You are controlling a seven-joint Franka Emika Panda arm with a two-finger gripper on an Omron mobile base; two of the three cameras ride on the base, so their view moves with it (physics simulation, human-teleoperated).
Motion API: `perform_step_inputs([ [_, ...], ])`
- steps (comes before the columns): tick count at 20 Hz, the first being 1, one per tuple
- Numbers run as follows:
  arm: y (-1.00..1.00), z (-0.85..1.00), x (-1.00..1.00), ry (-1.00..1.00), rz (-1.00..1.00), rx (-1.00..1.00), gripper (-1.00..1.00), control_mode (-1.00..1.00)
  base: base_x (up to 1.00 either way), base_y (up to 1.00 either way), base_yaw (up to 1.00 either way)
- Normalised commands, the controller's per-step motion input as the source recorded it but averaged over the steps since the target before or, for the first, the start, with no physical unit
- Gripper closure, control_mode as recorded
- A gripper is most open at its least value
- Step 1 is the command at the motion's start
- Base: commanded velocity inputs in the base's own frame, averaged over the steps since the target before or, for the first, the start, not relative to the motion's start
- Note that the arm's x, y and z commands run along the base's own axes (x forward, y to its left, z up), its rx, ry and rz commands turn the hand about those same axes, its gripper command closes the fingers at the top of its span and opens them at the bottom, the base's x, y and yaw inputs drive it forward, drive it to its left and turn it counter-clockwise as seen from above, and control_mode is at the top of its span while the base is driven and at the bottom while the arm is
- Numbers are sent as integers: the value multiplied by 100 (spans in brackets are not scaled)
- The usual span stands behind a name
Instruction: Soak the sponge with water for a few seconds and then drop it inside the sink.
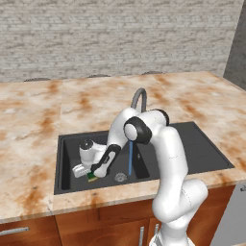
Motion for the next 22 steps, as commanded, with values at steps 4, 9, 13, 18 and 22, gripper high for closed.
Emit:
perform_step_inputs([
  [4,0,6,0,0,0,0,-100,-100,0,0,0],
  [9,0,44,0,0,0,0,-100,-100,0,0,0],
  [13,0,74,0,-1,0,0,-100,-100,0,0,0],
  [18,0,73,0,-4,0,0,-100,-100,0,0,0],
  [22,0,71,0,-2,0,0,-100,-100,0,0,0],
])
